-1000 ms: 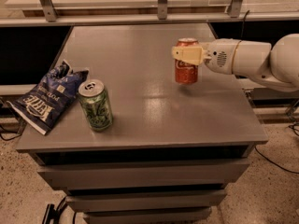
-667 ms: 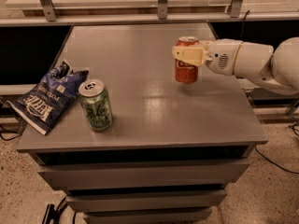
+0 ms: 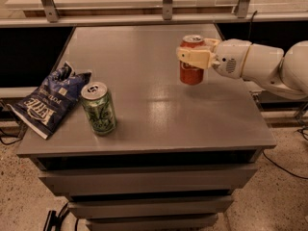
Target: Place coke can upright
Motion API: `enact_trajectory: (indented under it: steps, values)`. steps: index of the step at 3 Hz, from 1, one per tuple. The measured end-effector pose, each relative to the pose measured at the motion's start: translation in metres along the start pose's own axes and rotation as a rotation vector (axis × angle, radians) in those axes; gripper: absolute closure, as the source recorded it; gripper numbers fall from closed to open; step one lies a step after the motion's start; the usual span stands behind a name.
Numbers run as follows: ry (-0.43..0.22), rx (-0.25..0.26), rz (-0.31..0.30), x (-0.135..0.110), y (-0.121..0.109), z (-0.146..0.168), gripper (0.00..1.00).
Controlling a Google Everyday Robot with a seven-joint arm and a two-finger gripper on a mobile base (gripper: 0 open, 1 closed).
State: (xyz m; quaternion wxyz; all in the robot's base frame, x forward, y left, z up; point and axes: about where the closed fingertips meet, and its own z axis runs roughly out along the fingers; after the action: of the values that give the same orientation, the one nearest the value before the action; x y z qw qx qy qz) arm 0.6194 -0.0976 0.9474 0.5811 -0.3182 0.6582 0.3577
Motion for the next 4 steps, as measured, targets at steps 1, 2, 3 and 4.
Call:
enact_trajectory:
  steps: [1,2,3,4]
  values:
    - [-0.009,-0.023,-0.048,0.0,0.005,-0.003,1.0]
    - [-0.004,-0.041,-0.072,0.0,0.008,-0.004,1.0]
    - [0.013,-0.061,-0.086,0.004,0.012,-0.005,1.0]
    - [0.031,-0.077,-0.078,0.01,0.015,-0.006,1.0]
